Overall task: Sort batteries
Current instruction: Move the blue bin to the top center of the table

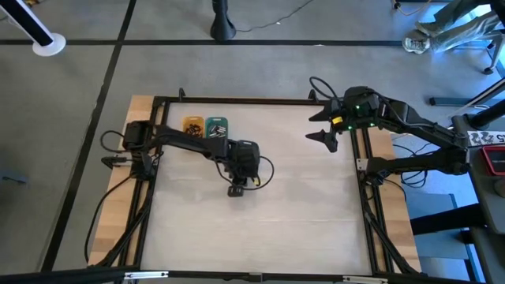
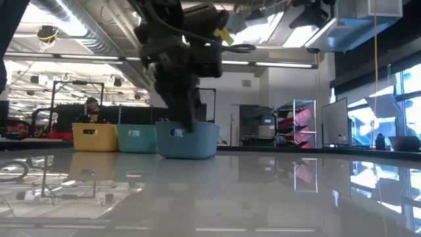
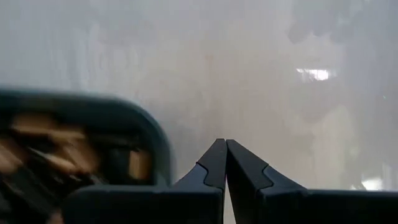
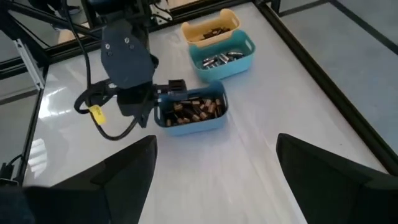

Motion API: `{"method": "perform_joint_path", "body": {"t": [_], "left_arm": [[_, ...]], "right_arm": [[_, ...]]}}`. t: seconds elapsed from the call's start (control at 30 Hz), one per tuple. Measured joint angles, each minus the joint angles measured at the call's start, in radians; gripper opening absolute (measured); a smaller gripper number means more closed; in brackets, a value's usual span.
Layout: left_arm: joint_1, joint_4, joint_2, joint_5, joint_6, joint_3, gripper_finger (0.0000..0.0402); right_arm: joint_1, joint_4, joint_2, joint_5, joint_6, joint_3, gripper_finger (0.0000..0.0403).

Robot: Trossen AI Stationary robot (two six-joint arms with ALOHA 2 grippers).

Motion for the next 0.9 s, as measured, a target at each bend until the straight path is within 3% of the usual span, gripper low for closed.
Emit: {"method": "perform_joint_path", "body": {"t": [0.43, 0.9], "left_arm": [[0.113, 0.010, 0.030, -0.107, 0.008, 0.039, 0.0001], [0.264, 0.017, 0.030, -0.155, -0.036, 0.039, 0.0001]], "right_arm": [[0.000, -0.025, -0.008, -0.006, 0.033, 0.000, 0.0331], [0.000, -0.042, -0.010, -0.007, 0.034, 0.000, 0.0331]]}}
